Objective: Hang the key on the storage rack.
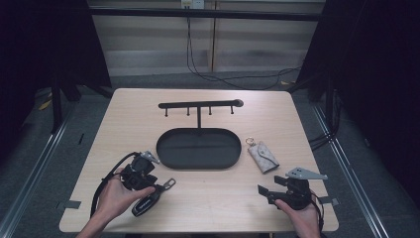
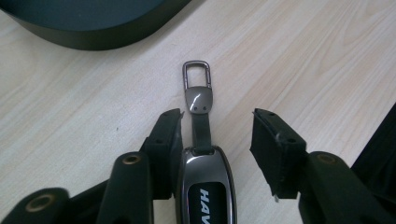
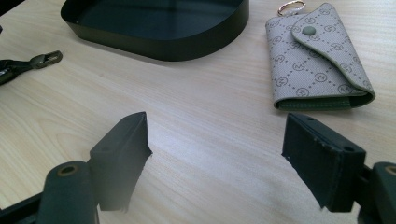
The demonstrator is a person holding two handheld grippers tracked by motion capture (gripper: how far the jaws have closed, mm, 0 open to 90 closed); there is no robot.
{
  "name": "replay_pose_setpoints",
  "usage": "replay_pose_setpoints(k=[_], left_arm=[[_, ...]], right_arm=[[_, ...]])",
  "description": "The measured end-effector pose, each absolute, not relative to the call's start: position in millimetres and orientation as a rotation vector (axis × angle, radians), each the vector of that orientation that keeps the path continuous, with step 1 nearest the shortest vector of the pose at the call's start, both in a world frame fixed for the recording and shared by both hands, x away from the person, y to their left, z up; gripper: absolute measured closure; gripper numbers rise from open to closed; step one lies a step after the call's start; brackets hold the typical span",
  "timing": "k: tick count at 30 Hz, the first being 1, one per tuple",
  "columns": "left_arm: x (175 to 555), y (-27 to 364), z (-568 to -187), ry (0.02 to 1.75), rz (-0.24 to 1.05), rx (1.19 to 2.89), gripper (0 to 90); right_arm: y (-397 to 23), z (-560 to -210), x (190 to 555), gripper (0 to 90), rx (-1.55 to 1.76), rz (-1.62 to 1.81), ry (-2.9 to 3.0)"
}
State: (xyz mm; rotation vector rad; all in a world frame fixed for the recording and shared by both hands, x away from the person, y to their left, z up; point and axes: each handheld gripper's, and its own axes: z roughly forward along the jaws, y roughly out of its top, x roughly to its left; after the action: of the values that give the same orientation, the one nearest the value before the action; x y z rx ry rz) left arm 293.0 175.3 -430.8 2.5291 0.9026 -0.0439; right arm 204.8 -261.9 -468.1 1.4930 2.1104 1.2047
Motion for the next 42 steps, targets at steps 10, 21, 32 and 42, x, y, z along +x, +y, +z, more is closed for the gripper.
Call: replay_pose_setpoints(k=[10, 21, 32, 42], left_arm=[[301.6, 162.8, -435.1, 0.891, -0.046, 2.6, 62.8], [313.4, 152.9, -441.9, 0.905, -0.063, 2.656, 51.1], [320.1, 144.6, -445.9, 0.921, -0.083, 2.698, 54.6], [322.6, 138.6, -457.3, 0.86, -0.106, 2.774, 64.2]], right_arm=[[-262.2, -468.0, 204.8, 22.5, 1.495, 1.208, 2.113], [-261.4, -468.8, 205.8, 22.5, 1.491, 1.203, 2.126], [-261.2, -469.3, 205.9, 22.9, 1.487, 1.202, 2.138], [-260.8, -469.7, 206.2, 23.1, 1.485, 1.2, 2.148]])
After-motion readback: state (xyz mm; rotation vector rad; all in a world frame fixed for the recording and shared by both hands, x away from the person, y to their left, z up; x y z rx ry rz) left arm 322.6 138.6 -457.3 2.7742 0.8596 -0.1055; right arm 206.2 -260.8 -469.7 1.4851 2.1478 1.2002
